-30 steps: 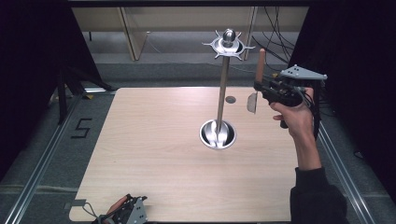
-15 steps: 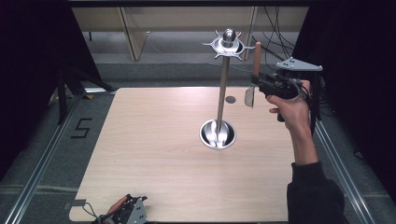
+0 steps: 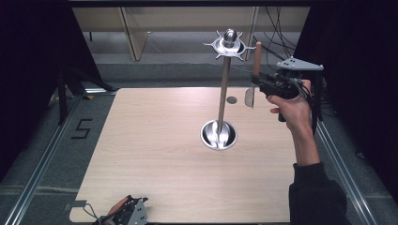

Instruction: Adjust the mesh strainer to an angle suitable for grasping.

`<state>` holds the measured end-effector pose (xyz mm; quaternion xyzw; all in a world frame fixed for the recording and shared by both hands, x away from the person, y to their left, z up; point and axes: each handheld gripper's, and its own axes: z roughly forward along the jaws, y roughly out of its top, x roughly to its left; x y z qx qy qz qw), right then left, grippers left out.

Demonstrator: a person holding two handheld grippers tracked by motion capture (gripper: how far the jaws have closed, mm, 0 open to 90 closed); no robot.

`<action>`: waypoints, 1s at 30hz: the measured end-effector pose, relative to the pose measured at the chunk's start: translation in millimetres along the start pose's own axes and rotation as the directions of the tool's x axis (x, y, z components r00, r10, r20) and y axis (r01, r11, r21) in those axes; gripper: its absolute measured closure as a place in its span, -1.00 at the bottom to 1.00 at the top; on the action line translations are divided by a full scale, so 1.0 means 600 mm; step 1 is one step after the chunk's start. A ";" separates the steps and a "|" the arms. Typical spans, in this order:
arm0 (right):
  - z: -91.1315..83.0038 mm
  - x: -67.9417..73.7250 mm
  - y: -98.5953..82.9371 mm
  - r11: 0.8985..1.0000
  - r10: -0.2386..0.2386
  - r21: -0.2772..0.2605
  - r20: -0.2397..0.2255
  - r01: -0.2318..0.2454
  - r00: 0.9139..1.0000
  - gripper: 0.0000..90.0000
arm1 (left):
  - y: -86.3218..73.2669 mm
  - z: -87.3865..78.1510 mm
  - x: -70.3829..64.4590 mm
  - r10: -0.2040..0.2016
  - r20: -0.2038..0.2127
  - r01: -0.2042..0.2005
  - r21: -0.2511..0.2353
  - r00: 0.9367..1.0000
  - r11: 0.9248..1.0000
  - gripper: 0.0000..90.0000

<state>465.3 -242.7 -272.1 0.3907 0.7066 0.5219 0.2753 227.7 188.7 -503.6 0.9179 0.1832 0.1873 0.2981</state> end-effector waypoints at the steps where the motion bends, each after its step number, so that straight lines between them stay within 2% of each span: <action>1: 0.000 0.000 0.000 1.000 -0.012 0.003 0.004 0.012 1.000 0.59 | 0.000 0.000 0.000 0.005 0.005 -0.005 0.003 1.000 1.000 -0.63; 7: 0.007 0.004 0.001 1.000 -0.012 0.021 0.003 0.012 1.000 0.59 | 0.000 -0.001 -0.001 -0.003 -0.001 0.003 -0.002 1.000 1.000 -0.63; 9: 0.010 0.002 0.002 0.999 -0.043 0.012 0.003 0.043 0.999 0.59 | 0.000 -0.001 -0.001 0.000 -0.007 0.000 -0.001 1.000 1.000 -0.63; 11: 0.009 0.006 0.004 1.000 -0.014 0.017 0.006 0.013 1.000 0.59 | 0.000 0.001 -0.002 0.000 -0.020 0.000 -0.001 1.000 1.000 -0.63; 14: 0.010 0.006 0.007 0.999 -0.040 0.018 0.007 0.040 0.999 0.59 | 0.000 -0.001 -0.002 0.001 -0.016 -0.001 -0.001 1.000 1.000 -0.63; 16: 0.012 0.008 0.008 0.999 -0.035 0.025 0.005 0.035 0.999 0.59 | 0.000 -0.001 -0.001 0.009 -0.017 -0.009 0.007 1.000 1.000 -0.63; 17: 0.012 0.009 0.008 0.999 -0.029 0.027 0.003 0.029 1.000 0.59 | 0.000 0.000 -0.002 -0.001 -0.014 0.001 -0.001 1.000 1.000 -0.63; 26: 0.022 0.010 0.004 0.998 -0.051 0.023 -0.011 0.051 0.999 0.59 | 0.000 -0.001 -0.002 0.001 -0.019 -0.001 0.000 1.000 1.000 -0.63; 30: 0.020 0.015 0.002 0.999 -0.026 0.036 -0.017 0.027 1.000 0.58 | 0.000 -0.001 -0.002 0.002 -0.017 -0.002 -0.001 1.000 1.000 -0.63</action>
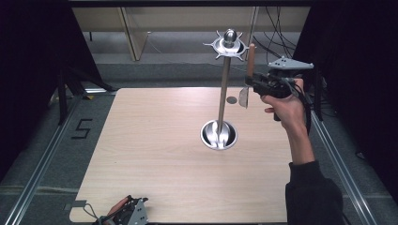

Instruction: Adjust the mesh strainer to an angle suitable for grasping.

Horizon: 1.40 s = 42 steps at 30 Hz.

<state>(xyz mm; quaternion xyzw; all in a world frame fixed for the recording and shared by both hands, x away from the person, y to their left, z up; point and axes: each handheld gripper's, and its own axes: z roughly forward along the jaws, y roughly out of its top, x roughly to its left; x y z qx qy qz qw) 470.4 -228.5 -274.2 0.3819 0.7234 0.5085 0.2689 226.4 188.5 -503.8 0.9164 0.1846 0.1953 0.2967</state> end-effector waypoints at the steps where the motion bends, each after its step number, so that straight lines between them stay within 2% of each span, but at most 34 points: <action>1: 0.000 0.000 0.000 1.000 0.001 0.000 0.001 -0.001 1.000 0.58 | 0.000 0.001 0.000 -0.002 -0.008 0.002 0.000 1.000 1.000 -0.63; 3: 0.002 -0.004 -0.001 1.000 -0.021 -0.015 -0.002 0.021 1.000 0.56 | 0.000 -0.001 0.000 0.004 0.004 -0.004 0.002 1.000 1.000 -0.63; 5: 0.002 -0.003 -0.003 1.000 -0.004 -0.015 -0.006 0.004 1.000 0.52 | 0.000 0.000 -0.001 0.002 -0.017 -0.002 -0.001 1.000 1.000 -0.63; 6: 0.001 -0.003 -0.004 1.000 -0.003 -0.020 0.005 0.003 1.000 0.52 | 0.000 0.000 0.001 0.000 0.004 0.000 0.003 1.000 1.000 -0.63; 8: -0.001 -0.003 -0.007 1.000 0.003 -0.022 -0.008 -0.003 1.000 0.47 | 0.000 0.000 0.001 -0.001 0.014 0.001 -0.002 1.000 1.000 -0.63; 9: -0.001 -0.002 -0.008 1.000 0.010 -0.016 -0.008 -0.010 1.000 0.43 | 0.001 -0.003 0.003 0.002 0.035 -0.002 0.011 0.999 1.000 -0.63; 12: -0.006 -0.001 -0.011 1.000 0.027 -0.016 -0.006 -0.027 1.000 0.37 | 0.001 -0.001 0.003 -0.001 0.042 0.001 0.008 0.999 1.000 -0.63; 15: -0.012 0.001 -0.011 0.999 0.016 -0.030 0.005 -0.016 1.000 0.29 | 0.001 -0.002 0.003 0.001 0.033 -0.001 0.009 0.999 1.000 -0.63; 16: -0.016 0.004 -0.012 0.999 0.024 -0.032 0.009 -0.024 1.000 0.27 | 0.001 -0.001 0.004 0.001 0.045 -0.001 0.008 0.999 1.000 -0.63; 20: -0.027 0.010 -0.019 0.999 -0.002 -0.041 0.009 0.002 1.000 0.11 | 0.001 -0.003 0.003 0.001 0.032 -0.001 0.009 0.999 1.000 -0.63; 23: -0.038 0.018 -0.026 0.999 0.004 -0.043 0.013 -0.003 1.000 0.01 | 0.001 -0.003 0.003 -0.004 0.032 0.004 0.007 0.999 1.000 -0.63; 24: -0.043 0.020 -0.031 0.998 -0.016 -0.055 0.010 0.017 1.000 -0.04 | 0.001 -0.002 0.004 -0.002 0.035 0.002 0.007 0.999 1.000 -0.63; 25: -0.043 0.020 -0.031 0.998 -0.016 -0.055 0.010 0.017 1.000 -0.04 | 0.001 -0.002 0.004 -0.003 0.036 0.003 0.007 0.999 1.000 -0.63; 26: -0.047 0.023 -0.033 0.999 0.005 -0.042 0.007 -0.005 1.000 -0.05 | 0.000 -0.001 0.002 -0.004 0.010 0.004 -0.003 1.000 1.000 -0.63; 27: -0.050 0.025 -0.036 0.999 0.001 -0.050 0.008 -0.001 1.000 -0.07 | 0.001 -0.001 0.002 -0.002 0.007 0.002 0.000 1.000 1.000 -0.63; 28: -0.050 0.025 -0.039 0.998 -0.005 -0.063 0.007 0.006 1.000 -0.08 | 0.001 -0.002 0.003 -0.005 0.023 0.005 0.004 1.000 1.000 -0.63; 29: -0.052 0.028 -0.041 0.999 0.006 -0.047 0.004 -0.006 1.000 -0.08 | 0.001 -0.003 0.004 -0.003 0.033 0.003 0.006 0.999 1.000 -0.63; 30: -0.053 0.029 -0.044 0.999 -0.005 -0.049 0.004 0.006 1.000 -0.09 | 0.001 -0.001 0.003 -0.003 0.014 0.003 -0.005 1.000 1.000 -0.63; 31: -0.053 0.029 -0.047 0.999 -0.018 -0.049 0.000 0.018 1.000 -0.09 | 0.001 -0.003 0.004 -0.002 0.035 0.002 0.008 0.999 1.000 -0.63; 32: -0.053 0.031 -0.049 0.998 -0.014 -0.055 0.006 0.014 1.000 -0.09 | 0.001 -0.001 0.002 -0.006 0.010 0.006 -0.004 1.000 1.000 -0.63; 33: -0.054 0.034 -0.053 0.999 0.000 -0.047 -0.006 0.000 1.000 -0.10 | 0.001 -0.003 0.004 -0.004 0.032 0.003 0.010 0.999 1.000 -0.63; 34: -0.054 0.036 -0.056 0.999 0.000 -0.046 -0.001 0.000 1.000 -0.10 | 0.001 -0.001 0.003 -0.005 0.022 0.005 -0.006 1.000 1.000 -0.63; 36: -0.055 0.038 -0.061 0.998 -0.022 -0.056 0.000 0.022 1.000 -0.11 | 0.000 -0.001 0.003 -0.007 0.021 0.008 -0.007 1.000 1.000 -0.63; 38: -0.057 0.042 -0.065 0.998 -0.010 -0.054 -0.006 0.009 1.000 -0.11 | 0.001 -0.002 0.003 -0.006 0.009 0.006 -0.005 1.000 1.000 -0.63; 39: -0.057 0.042 -0.067 0.998 -0.024 -0.063 -0.006 0.024 1.000 -0.11 | 0.001 -0.002 0.002 -0.007 0.009 0.007 -0.007 1.000 1.000 -0.63; 41: -0.059 0.046 -0.070 0.998 -0.015 -0.054 -0.022 0.013 1.000 -0.12 | 0.001 -0.002 0.003 -0.006 0.013 0.006 -0.007 1.000 1.000 -0.63; 42: -0.060 0.047 -0.072 0.998 -0.020 -0.060 -0.015 0.019 1.000 -0.12 | 0.001 -0.002 0.002 -0.005 0.008 0.005 -0.006 1.000 1.000 -0.63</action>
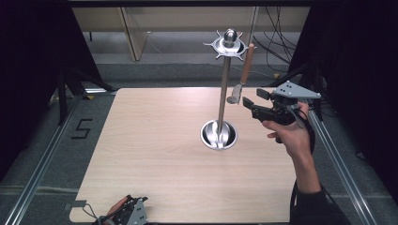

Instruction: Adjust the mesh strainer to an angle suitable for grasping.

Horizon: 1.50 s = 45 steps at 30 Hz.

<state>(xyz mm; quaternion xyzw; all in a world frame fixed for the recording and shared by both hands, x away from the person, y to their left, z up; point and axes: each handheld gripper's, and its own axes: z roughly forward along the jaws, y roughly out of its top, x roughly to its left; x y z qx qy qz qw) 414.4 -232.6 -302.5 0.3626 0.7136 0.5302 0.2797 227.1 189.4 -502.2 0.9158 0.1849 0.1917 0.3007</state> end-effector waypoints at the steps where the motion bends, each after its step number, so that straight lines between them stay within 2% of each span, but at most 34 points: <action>1: -0.002 0.004 -0.003 1.000 0.015 0.003 -0.005 -0.015 1.000 -0.12 | 0.000 0.001 0.000 -0.003 0.004 0.003 0.000 1.000 1.000 -0.63; 3: -0.002 0.006 -0.007 1.000 0.010 0.000 -0.014 -0.010 1.000 -0.12 | 0.000 0.000 -0.001 0.002 0.000 -0.002 -0.002 1.000 1.000 -0.63; 4: -0.001 0.005 -0.009 1.000 -0.011 -0.004 -0.017 0.011 1.000 -0.13 | 0.000 0.000 0.000 -0.002 0.002 0.002 0.000 1.000 1.000 -0.63; 5: -0.001 0.006 -0.010 1.000 0.000 0.006 -0.018 0.000 1.000 -0.13 | 0.000 0.000 0.001 0.001 0.016 -0.001 0.008 1.000 1.000 -0.63; 6: 0.000 0.004 -0.010 1.000 -0.021 -0.002 -0.006 0.020 1.000 -0.13 | 0.000 0.000 0.001 -0.003 0.014 0.003 0.004 1.000 1.000 -0.63; 8: 0.002 0.005 -0.013 1.000 -0.007 -0.001 -0.009 0.007 1.000 -0.13 | 0.000 0.000 -0.001 -0.001 0.001 0.001 -0.001 1.000 1.000 -0.63; 17: 0.008 0.007 -0.024 1.000 -0.015 0.019 -0.028 0.015 1.000 -0.15 | 0.000 -0.001 -0.001 0.005 -0.003 -0.005 -0.001 1.000 1.000 -0.63; 19: 0.011 0.009 -0.026 1.000 -0.007 0.019 -0.019 0.007 1.000 -0.16 | 0.001 0.000 -0.003 0.007 -0.028 -0.007 0.000 1.000 1.000 -0.63; 23: 0.012 0.009 -0.030 0.999 -0.002 0.039 -0.020 0.003 1.000 -0.17 | 0.001 -0.001 -0.003 0.006 -0.011 -0.006 -0.003 1.000 1.000 -0.63; 33: 0.018 0.011 -0.041 0.999 -0.018 0.051 -0.026 0.019 0.999 -0.18 | 0.001 -0.002 -0.003 0.004 -0.005 -0.005 -0.011 1.000 1.000 -0.63; 38: 0.021 0.015 -0.047 0.998 -0.010 0.065 -0.032 0.012 0.999 -0.19 | 0.001 -0.001 -0.004 0.005 -0.006 -0.005 -0.015 1.000 1.000 -0.63; 40: 0.022 0.014 -0.049 0.997 -0.026 0.070 -0.030 0.028 0.999 -0.19 | 0.001 -0.001 -0.003 0.005 -0.011 -0.005 -0.016 1.000 1.000 -0.63; 42: 0.023 0.018 -0.053 0.997 -0.009 0.076 -0.022 0.010 1.000 -0.19 | 0.001 -0.001 -0.004 0.003 -0.008 -0.004 -0.019 1.000 1.000 -0.63; 44: 0.023 0.016 -0.055 0.996 -0.025 0.088 -0.039 0.028 0.999 -0.19 | 0.001 -0.002 -0.003 0.005 -0.008 -0.005 -0.017 1.000 1.000 -0.63; 45: 0.025 0.018 -0.057 0.997 -0.023 0.078 -0.027 0.025 0.999 -0.19 | 0.001 -0.002 -0.002 0.008 -0.012 -0.008 -0.014 1.000 1.000 -0.63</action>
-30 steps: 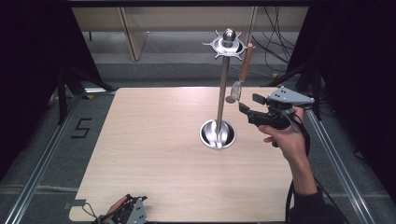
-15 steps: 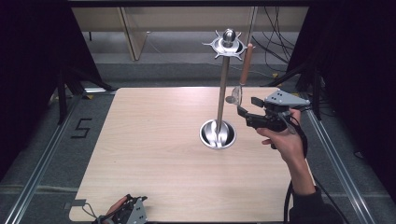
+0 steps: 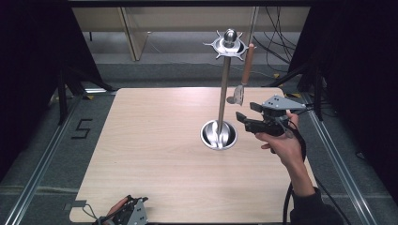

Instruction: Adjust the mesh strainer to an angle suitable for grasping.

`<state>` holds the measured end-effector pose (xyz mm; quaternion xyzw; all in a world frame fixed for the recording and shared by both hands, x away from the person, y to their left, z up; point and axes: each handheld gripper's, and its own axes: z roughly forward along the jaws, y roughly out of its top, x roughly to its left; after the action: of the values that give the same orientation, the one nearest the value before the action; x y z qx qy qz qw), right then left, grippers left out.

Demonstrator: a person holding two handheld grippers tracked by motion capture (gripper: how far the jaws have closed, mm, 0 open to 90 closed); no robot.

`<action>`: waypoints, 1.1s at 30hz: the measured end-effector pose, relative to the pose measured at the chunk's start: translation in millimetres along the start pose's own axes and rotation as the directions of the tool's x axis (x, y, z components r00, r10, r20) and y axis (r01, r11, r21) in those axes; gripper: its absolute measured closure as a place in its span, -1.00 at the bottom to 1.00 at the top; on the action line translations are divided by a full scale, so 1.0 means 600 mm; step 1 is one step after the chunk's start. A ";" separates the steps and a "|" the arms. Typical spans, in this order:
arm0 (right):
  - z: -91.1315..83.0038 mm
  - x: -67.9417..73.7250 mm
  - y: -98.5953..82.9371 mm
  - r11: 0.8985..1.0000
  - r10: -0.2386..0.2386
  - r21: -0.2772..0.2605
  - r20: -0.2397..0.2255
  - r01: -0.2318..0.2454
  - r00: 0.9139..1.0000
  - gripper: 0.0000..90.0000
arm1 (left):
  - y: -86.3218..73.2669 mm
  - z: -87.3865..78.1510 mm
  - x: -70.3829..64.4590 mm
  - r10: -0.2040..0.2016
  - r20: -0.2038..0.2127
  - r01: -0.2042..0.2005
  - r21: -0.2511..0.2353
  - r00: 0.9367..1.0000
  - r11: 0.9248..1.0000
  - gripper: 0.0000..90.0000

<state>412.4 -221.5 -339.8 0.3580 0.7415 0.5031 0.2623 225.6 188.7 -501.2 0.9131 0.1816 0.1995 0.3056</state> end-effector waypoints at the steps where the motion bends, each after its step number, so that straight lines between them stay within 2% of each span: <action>1: -0.001 0.000 -0.001 1.000 0.007 0.015 -0.009 -0.006 1.000 -0.19 | 0.000 0.000 -0.001 -0.004 0.005 0.004 -0.003 1.000 1.000 -0.63; 6: 0.003 0.006 -0.006 1.000 0.007 0.027 -0.014 -0.006 1.000 -0.19 | 0.000 0.000 0.000 -0.001 0.001 0.001 -0.001 1.000 1.000 -0.63; 7: 0.004 0.005 -0.007 1.000 -0.008 0.029 -0.008 0.008 1.000 -0.19 | 0.000 0.000 0.000 -0.001 0.003 0.001 -0.001 1.000 1.000 -0.63; 9: 0.003 0.010 -0.009 0.999 0.007 0.042 -0.009 -0.006 1.000 -0.20 | 0.000 0.000 0.000 -0.003 0.003 0.003 -0.002 1.000 1.000 -0.63; 10: 0.005 0.009 -0.011 0.999 -0.010 0.035 -0.016 0.010 1.000 -0.19 | 0.001 0.000 0.000 -0.003 0.003 0.003 -0.002 1.000 1.000 -0.63; 11: 0.004 0.011 -0.013 0.999 0.001 0.045 -0.017 0.000 1.000 -0.20 | 0.001 -0.002 -0.001 -0.013 0.006 0.013 0.011 1.000 1.000 -0.63; 12: 0.004 0.012 -0.014 0.999 0.002 0.049 -0.015 -0.001 1.000 -0.19 | 0.002 -0.001 0.000 0.003 0.000 -0.003 0.012 1.000 1.000 -0.63; 13: 0.005 0.011 -0.016 0.999 -0.014 0.044 -0.011 0.015 1.000 -0.20 | 0.001 0.000 -0.001 -0.006 0.007 0.006 -0.004 1.000 1.000 -0.63; 14: 0.003 0.013 -0.017 0.998 0.007 0.060 -0.019 -0.006 1.000 -0.20 | 0.002 -0.001 0.000 -0.003 0.009 0.003 0.009 1.000 1.000 -0.63; 15: 0.004 0.013 -0.019 0.998 -0.004 0.056 -0.016 0.005 1.000 -0.20 | 0.001 0.001 0.000 -0.006 -0.001 0.006 -0.004 1.000 1.000 -0.63; 18: 0.005 0.015 -0.024 0.998 0.006 0.064 -0.022 -0.004 1.000 -0.20 | 0.002 0.000 0.001 -0.006 0.007 0.006 0.004 1.000 1.000 -0.63; 19: 0.007 0.013 -0.025 0.998 -0.014 0.055 -0.024 0.015 1.000 -0.20 | 0.002 0.001 0.001 -0.004 0.003 0.004 0.007 1.000 1.000 -0.63; 20: 0.007 0.015 -0.026 0.997 -0.008 0.071 -0.028 0.010 1.000 -0.20 | 0.002 0.001 0.001 -0.009 0.006 0.008 0.004 1.000 1.000 -0.63; 21: 0.009 0.018 -0.029 0.998 0.005 0.060 -0.021 -0.004 1.000 -0.20 | 0.002 0.001 0.001 -0.005 -0.004 0.005 0.008 1.000 1.000 -0.63; 22: 0.010 0.019 -0.031 0.997 0.007 0.076 -0.038 -0.004 0.999 -0.20 | 0.002 0.003 0.000 -0.008 -0.020 0.008 0.004 1.000 1.000 -0.63; 25: 0.016 0.020 -0.037 0.996 -0.015 0.085 -0.045 0.018 0.999 -0.20 | 0.002 0.002 0.001 -0.007 -0.024 0.007 0.008 1.000 1.000 -0.63; 29: 0.022 0.029 -0.046 0.994 0.007 0.112 -0.052 -0.001 0.999 -0.20 | 0.003 0.002 0.001 -0.006 -0.018 0.006 0.009 1.000 1.000 -0.63; 30: 0.022 0.029 -0.047 0.992 0.004 0.124 -0.061 0.004 0.998 -0.20 | 0.003 0.002 0.002 -0.011 -0.012 0.011 0.004 1.000 1.000 -0.63; 31: 0.025 0.031 -0.050 0.994 0.008 0.112 -0.052 -0.002 0.999 -0.20 | 0.003 0.002 0.001 -0.012 -0.004 0.012 0.002 1.000 1.000 -0.63; 32: 0.025 0.029 -0.050 0.992 -0.007 0.125 -0.064 0.015 0.998 -0.20 | 0.004 0.000 0.002 -0.010 0.007 0.010 0.006 1.000 1.000 -0.63; 33: 0.025 0.032 -0.051 0.991 0.011 0.134 -0.063 -0.002 0.998 -0.20 | 0.004 0.002 0.002 -0.012 0.015 0.012 -0.002 1.000 1.000 -0.63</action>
<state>403.8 -205.3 -374.4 0.3611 0.7804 0.4641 0.2125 227.6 187.1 -500.1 0.9132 0.1846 0.1910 0.3089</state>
